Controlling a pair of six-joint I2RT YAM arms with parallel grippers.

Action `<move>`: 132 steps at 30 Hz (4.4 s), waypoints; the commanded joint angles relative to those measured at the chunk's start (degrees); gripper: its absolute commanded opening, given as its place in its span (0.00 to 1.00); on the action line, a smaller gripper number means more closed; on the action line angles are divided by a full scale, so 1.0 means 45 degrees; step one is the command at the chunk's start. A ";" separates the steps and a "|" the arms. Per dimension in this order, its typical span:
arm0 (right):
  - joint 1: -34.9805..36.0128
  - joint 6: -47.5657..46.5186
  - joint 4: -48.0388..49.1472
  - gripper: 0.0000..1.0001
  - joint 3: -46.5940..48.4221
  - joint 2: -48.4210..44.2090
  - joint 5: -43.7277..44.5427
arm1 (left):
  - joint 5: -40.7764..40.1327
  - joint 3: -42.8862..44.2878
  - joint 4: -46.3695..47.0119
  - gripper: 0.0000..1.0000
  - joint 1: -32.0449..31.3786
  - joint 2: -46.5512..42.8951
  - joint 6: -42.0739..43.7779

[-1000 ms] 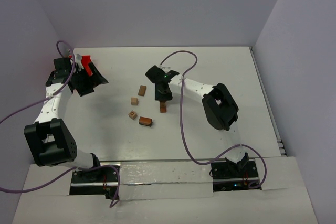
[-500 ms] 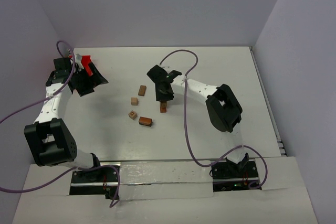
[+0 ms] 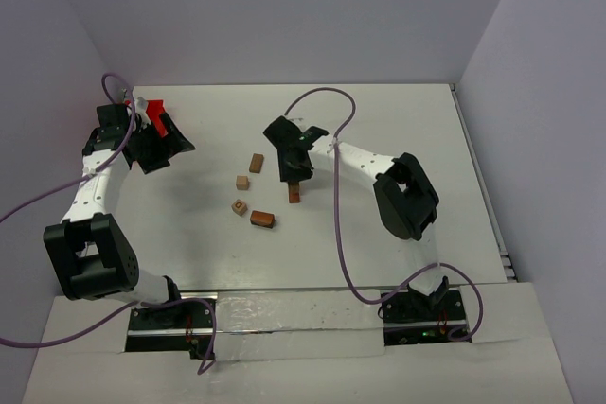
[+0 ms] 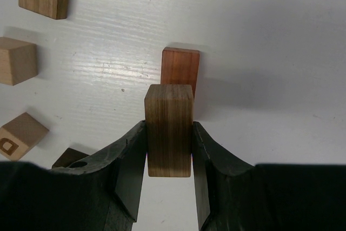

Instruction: Build the wood block tower

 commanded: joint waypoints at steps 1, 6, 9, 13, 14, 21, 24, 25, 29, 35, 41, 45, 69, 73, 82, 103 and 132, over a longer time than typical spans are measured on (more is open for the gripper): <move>0.0113 0.0113 -0.0063 0.04 0.0580 0.0342 0.0399 | -0.0071 0.0280 0.0424 0.99 0.0069 0.0076 -0.0068; 0.0074 0.0437 -0.0163 0.07 0.0517 0.0447 0.0607 | -0.0066 0.0241 0.0463 0.99 0.0069 0.0083 -0.0051; 0.0074 0.0530 -0.0146 0.07 0.0462 0.0482 0.0518 | -0.0050 0.0241 0.0461 0.99 0.0069 0.0101 -0.0051; 0.0070 0.0655 -0.0183 0.08 0.0498 0.0496 0.0531 | -0.0084 0.0228 0.0463 0.99 0.0069 0.0069 -0.0055; 0.0061 0.0717 -0.0183 0.08 0.0489 0.0479 0.0522 | -0.0075 0.0246 0.0463 0.99 0.0069 0.0086 -0.0063; -0.0009 0.0870 -0.0183 0.08 0.0404 0.0445 0.0461 | -0.0087 0.0299 0.0424 0.99 0.0069 0.0159 -0.0071; -0.0016 0.0846 -0.0163 0.08 0.0404 0.0456 0.0506 | -0.0118 0.0299 0.0443 0.99 0.0069 0.0151 -0.0071; -0.0031 0.0853 -0.0163 0.08 0.0400 0.0464 0.0528 | -0.0130 0.0303 0.0440 0.99 0.0073 0.0159 -0.0071; -0.0089 0.0872 -0.0170 0.09 0.0372 0.0445 0.0581 | -0.0146 0.0319 0.0424 0.99 0.0076 0.0179 -0.0083; -0.0158 0.0826 -0.0180 0.10 0.0326 0.0497 0.0593 | -0.0107 0.0316 0.0443 0.99 0.0086 0.0162 -0.0090; -0.0200 0.0851 -0.0163 0.11 0.0399 0.0601 0.0573 | -0.0126 0.0377 0.0365 0.99 0.0069 0.0179 -0.0051; -0.0258 0.0856 -0.0163 0.11 0.0375 0.0630 0.0505 | -0.0107 0.0368 0.0394 0.99 0.0069 0.0179 -0.0051; -0.0304 0.1022 -0.0222 0.18 0.0521 0.0718 0.0163 | -0.0166 0.0417 0.0385 0.99 0.0069 0.0302 -0.0090; -0.0298 0.1060 -0.0245 0.19 0.0563 0.0761 0.0143 | -0.0166 0.0377 0.0404 0.99 0.0072 0.0315 -0.0090; -0.0297 0.1119 -0.0261 0.19 0.0580 0.0810 0.0196 | -0.0166 0.0397 0.0398 0.99 0.0069 0.0321 -0.0090; -0.0297 0.0898 -0.0202 0.76 0.0612 0.0907 -0.0228 | -0.0107 0.0397 0.0372 0.99 0.0069 0.0341 -0.0071; -0.0083 0.0365 -0.0182 0.49 0.0981 0.1862 0.0691 | 0.0062 0.0436 0.0339 0.99 0.0069 0.0433 -0.0012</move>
